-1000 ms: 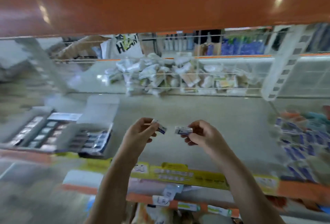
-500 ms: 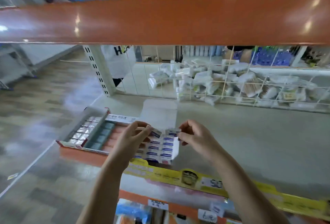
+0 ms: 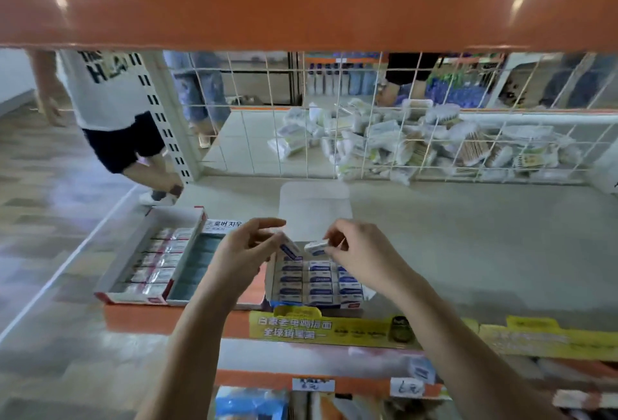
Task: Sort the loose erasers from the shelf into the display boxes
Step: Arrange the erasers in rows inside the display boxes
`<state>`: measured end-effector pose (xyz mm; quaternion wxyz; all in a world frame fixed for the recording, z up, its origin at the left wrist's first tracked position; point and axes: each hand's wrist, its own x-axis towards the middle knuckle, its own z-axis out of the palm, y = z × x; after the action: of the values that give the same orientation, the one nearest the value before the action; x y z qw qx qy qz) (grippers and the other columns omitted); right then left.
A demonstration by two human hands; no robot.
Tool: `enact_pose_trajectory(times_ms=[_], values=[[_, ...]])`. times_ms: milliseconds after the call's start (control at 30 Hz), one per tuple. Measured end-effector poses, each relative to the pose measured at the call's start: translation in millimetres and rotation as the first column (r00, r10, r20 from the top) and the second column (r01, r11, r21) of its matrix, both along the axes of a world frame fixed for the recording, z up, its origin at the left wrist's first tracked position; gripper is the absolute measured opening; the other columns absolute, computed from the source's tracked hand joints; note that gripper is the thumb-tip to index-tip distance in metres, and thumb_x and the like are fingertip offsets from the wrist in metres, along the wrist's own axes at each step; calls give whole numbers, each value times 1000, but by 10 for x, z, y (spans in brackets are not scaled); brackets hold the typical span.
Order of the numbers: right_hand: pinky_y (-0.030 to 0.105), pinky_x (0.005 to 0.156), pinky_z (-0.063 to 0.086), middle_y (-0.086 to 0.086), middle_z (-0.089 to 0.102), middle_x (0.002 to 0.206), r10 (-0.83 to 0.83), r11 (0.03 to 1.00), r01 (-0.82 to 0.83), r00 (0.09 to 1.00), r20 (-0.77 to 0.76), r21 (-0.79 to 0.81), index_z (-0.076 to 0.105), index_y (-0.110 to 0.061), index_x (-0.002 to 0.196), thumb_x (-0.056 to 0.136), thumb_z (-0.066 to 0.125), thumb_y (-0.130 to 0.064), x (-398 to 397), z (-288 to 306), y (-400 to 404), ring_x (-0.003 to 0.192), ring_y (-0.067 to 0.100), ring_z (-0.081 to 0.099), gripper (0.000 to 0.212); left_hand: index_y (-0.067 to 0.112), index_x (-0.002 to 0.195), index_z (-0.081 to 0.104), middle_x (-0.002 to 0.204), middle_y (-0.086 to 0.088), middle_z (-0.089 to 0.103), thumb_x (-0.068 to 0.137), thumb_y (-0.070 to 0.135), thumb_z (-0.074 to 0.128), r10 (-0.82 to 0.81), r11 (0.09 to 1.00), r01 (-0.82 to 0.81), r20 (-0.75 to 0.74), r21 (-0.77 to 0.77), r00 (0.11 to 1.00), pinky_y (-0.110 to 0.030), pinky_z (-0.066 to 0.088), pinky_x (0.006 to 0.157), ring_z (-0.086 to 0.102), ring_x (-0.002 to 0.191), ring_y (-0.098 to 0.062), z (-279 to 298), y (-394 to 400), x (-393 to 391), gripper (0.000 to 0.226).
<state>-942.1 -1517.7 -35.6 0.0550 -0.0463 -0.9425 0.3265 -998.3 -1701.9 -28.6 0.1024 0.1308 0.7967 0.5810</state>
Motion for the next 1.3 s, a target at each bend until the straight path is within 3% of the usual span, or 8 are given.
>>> enact_pose_trajectory(times_ms=[133, 267, 467, 633, 800, 1000, 1167, 1300], values=[[19, 73, 49, -1, 64, 95, 10, 995, -8, 1000, -29, 95, 61, -14, 101, 89, 59, -17, -25, -87, -66, 81, 10, 59, 12, 22, 99, 65, 78, 5, 67, 90, 16, 59, -33, 997, 30, -47, -67, 998, -6, 37, 45, 53, 52, 10, -7, -33, -11, 13], [26, 78, 53, -1, 64, 95, 19, 993, -13, 998, -55, 113, 60, -15, 102, 89, 60, -15, -20, -163, -104, 81, 11, 60, 13, 22, 98, 64, 74, 7, 67, 90, 18, 58, -42, 995, 36, -54, -97, 998, -6, 37, 45, 52, 51, 10, -23, -46, -22, 11], [17, 78, 49, -1, 66, 94, 24, 998, -19, 996, -83, 60, 67, -16, 97, 86, 64, -13, -10, -188, -122, 79, 6, 59, 12, 21, 97, 64, 72, 9, 64, 91, 17, 57, -57, 990, 48, -69, -135, 996, -6, 39, 47, 53, 55, 12, -35, -90, -27, 11], [2, 66, 39, -5, 61, 93, 21, 998, -18, 999, -46, 65, 69, -17, 98, 85, 64, -8, -20, -220, -92, 75, -1, 53, 17, 20, 97, 67, 75, 11, 65, 88, 18, 61, -56, 987, 47, -56, -154, 997, -8, 40, 47, 53, 56, 12, -42, -126, -76, 11], [10, 77, 41, -5, 57, 98, 22, 991, -13, 998, -65, 133, 67, -15, 105, 84, 62, -1, -36, -241, -103, 81, 4, 51, 26, 22, 95, 66, 75, 12, 65, 89, 18, 60, -78, 985, 73, -27, -156, 997, -9, 40, 47, 53, 56, 13, -46, -153, -82, 10], [19, 83, 49, 0, 62, 105, 32, 985, -9, 991, -127, 175, 66, -12, 109, 86, 62, -7, -40, -238, -124, 89, 12, 61, 23, 27, 95, 65, 80, 10, 68, 89, 20, 60, -104, 985, 107, 25, -133, 994, -16, 39, 52, 52, 57, 4, -32, -184, -98, 11], [17, 86, 48, 0, 66, 104, 44, 989, -30, 994, -96, 145, 65, -12, 108, 86, 64, -13, -36, -217, -70, 88, 7, 59, 23, 26, 96, 67, 83, 7, 70, 88, 21, 61, -113, 985, 116, 35, -124, 993, -20, 41, 55, 51, 60, -2, -53, -225, -121, 11], [18, 87, 47, -1, 60, 106, 29, 984, -10, 995, -99, 180, 65, -10, 110, 85, 65, -16, -37, -233, -76, 91, 11, 59, 25, 26, 97, 67, 82, 8, 70, 88, 22, 61, -117, 985, 120, 35, -123, 993, -20, 41, 56, 51, 56, 3, -61, -249, -138, 12]])
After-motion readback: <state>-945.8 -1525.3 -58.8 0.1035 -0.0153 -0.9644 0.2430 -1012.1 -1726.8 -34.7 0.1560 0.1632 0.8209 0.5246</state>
